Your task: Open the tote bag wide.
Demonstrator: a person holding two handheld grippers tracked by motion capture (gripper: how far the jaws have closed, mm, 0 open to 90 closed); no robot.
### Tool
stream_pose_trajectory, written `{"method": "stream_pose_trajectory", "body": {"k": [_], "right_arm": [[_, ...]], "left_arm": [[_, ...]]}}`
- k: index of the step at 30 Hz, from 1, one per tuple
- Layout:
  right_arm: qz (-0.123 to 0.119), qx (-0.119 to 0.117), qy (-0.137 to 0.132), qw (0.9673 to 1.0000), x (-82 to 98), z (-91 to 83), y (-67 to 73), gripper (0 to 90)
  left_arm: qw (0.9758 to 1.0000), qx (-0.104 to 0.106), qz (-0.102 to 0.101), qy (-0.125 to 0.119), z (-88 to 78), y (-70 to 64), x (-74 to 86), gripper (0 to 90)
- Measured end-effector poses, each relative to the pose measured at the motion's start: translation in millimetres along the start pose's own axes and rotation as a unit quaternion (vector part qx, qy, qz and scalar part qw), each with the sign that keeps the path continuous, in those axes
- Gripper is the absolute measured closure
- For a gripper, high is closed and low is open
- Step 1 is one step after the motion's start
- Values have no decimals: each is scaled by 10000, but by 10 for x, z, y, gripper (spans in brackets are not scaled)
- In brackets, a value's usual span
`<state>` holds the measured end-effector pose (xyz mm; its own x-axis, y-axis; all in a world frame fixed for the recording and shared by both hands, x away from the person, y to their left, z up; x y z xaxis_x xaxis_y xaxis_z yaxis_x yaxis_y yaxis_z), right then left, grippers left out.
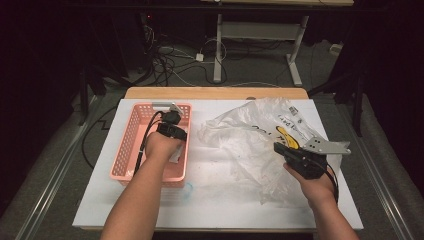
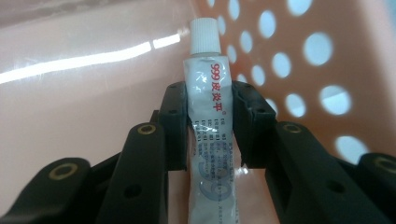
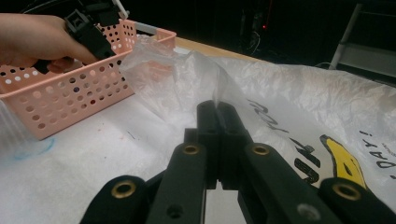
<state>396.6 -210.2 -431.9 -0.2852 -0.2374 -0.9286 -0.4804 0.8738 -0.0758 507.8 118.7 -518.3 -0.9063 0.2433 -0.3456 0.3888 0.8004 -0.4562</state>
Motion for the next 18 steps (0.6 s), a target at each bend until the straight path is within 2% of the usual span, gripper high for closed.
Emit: {"method": "stream_pose_trajectory", "body": {"k": [4,9,12,15,18], "right_arm": [[-1,7,-6,10000,-2,-3,-2,900],[14,9,-9,10000,-2,-6,-1,900],[12,9,-6,10000,1,-10,-3,900],[15,15,-10,10000,1,-14,-7,900],[13,17,-15,10000,1,-15,-9,900]], "left_arm": [[9996,-68,158,-236,-64,-32,-19,664],[9975,-47,329,-630,-156,-89,-40,666],[9952,-44,469,-856,-212,-119,-38,667],[9916,-35,596,-1145,-278,-154,-36,669],[9889,-58,695,-1313,-324,-171,-23,670]]}}
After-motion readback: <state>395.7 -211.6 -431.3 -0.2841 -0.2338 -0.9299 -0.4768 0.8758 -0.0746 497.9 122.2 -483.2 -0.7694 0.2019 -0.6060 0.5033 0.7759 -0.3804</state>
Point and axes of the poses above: each handheld gripper's, and its own axes: z roughly forward along the jaws, x roughly out of its underside, y roughly to its left, the point moved 8 cm from there along z, roughly forward along the jaws, and after that the axes turned 14 degrees about x, right-handed, at the moved point
